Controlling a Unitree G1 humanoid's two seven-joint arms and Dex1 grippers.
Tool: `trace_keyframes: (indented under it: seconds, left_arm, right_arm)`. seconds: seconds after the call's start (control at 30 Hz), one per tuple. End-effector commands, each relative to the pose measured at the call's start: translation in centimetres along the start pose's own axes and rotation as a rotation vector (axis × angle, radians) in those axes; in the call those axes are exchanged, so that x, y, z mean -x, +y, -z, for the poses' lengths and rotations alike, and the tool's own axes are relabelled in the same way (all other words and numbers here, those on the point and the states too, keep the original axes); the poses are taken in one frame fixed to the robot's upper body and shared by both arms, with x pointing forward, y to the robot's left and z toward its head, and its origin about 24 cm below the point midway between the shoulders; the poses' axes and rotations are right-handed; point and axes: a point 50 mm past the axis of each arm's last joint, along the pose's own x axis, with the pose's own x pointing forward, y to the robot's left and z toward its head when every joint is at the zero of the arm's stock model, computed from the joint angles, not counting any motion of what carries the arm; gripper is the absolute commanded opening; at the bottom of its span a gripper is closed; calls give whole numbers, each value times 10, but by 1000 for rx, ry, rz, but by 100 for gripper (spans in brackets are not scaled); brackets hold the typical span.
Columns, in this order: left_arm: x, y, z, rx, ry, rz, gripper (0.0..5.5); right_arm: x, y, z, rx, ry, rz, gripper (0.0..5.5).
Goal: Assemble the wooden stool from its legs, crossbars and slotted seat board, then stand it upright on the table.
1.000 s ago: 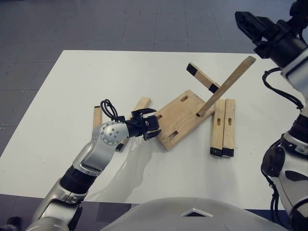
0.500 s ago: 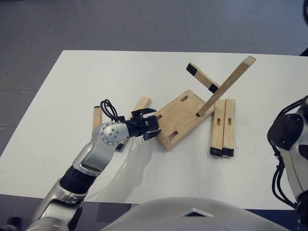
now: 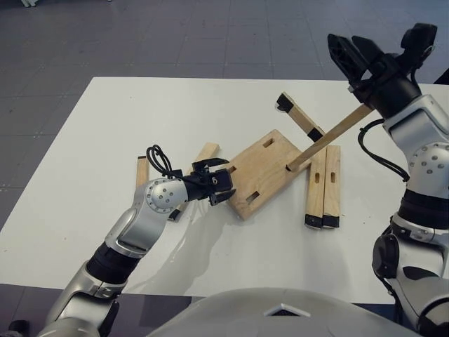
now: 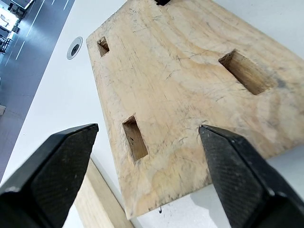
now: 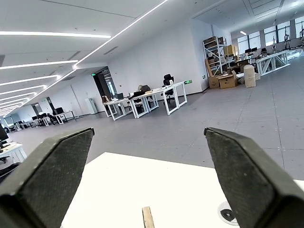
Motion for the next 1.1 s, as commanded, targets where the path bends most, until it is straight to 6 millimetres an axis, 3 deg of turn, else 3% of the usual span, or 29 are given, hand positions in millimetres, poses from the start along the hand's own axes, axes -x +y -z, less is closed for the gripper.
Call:
trace_keyframes:
  seconds: [0.03,0.07,0.17,0.27,0.3,0.33,0.4,0.53,0.63,0.67,0.73,0.97,1.1]
  left_arm:
    - [-4,-11,11,39,54,56,394]
    - [-4,-10,11,39,55,56,394]
    - [-5,-11,11,40,54,62,394]
    - [-6,-12,11,46,56,65,394]
    - [-6,-11,12,52,62,64,394]
    - [-7,-11,12,65,69,59,394]
    - [-8,-10,13,105,94,43,394]
    - [-14,-10,14,241,161,1,394]
    - [-22,-7,10,300,199,-31,394]
    - [-25,-4,5,314,186,-45,394]
    - [-26,6,-3,327,147,-81,394]
    - [-1,61,-10,311,4,-383,394]
    - [-3,60,9,273,67,-354,394]
  right_arm:
    - [-3,-9,27,-128,145,82,429]
    - [-6,-4,18,-118,114,65,429]
    - [-19,23,-39,-79,-93,-33,429]
    - [-15,53,-127,-1,-414,-106,429]
    - [-9,56,-146,31,-475,-103,429]
    - [-4,56,-156,62,-501,-87,429]
    - [10,32,-158,126,-468,45,429]
    - [53,-33,-113,205,-205,387,429]
    - [81,-59,-42,218,185,505,429]
    - [89,-58,-15,175,310,496,429]
    - [96,-50,18,121,447,453,429]
    - [94,-9,80,80,715,230,429]
    - [96,-6,108,237,858,172,376]
